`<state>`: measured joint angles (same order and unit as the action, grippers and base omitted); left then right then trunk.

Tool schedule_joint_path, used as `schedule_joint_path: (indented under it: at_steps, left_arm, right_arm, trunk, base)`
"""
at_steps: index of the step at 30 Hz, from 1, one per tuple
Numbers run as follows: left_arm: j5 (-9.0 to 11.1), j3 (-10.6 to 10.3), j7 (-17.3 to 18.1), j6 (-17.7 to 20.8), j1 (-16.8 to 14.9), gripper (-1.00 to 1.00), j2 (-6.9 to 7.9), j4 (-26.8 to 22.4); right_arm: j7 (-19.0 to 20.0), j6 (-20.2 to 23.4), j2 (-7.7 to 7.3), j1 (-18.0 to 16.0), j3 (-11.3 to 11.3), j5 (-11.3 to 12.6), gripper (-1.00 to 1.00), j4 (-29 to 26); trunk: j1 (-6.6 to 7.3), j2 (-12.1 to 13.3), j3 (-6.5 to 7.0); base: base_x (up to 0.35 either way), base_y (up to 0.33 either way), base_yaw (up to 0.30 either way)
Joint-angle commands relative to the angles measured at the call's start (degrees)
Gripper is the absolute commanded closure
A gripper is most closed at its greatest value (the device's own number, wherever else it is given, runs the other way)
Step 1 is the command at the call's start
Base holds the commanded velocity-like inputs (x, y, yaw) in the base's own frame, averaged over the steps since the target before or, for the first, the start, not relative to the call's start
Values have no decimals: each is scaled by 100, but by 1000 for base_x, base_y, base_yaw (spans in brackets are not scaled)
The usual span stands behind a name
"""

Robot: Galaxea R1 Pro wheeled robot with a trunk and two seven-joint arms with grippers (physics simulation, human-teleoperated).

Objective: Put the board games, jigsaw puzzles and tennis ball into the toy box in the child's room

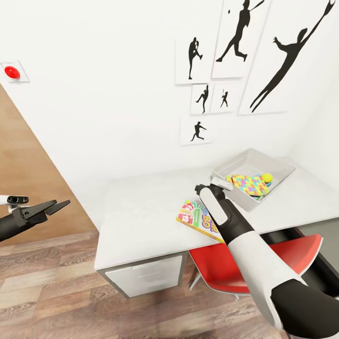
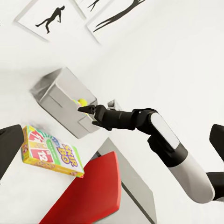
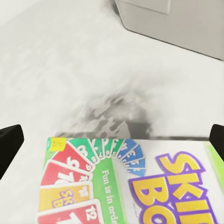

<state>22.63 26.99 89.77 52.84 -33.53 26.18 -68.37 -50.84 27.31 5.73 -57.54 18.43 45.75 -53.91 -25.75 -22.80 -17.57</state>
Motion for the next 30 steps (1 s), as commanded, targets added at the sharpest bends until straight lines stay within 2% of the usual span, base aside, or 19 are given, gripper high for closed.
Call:
schedule_joint_path:
  at_steps: [1,30]
  left_arm:
    - [-5,0,23,61,-4,-100,2,-1]
    - [-4,0,23,60,-4,-100,10,0]
  right_arm:
    - [-41,25,-9,-6,11,30,-100,-6]
    - [-31,11,-132,-11,-14,30,-100,-5]
  trunk:
    - [-3,-12,-20]
    - [-3,-12,-292]
  base:
    - [0,0,0]
    - [0,0,0]
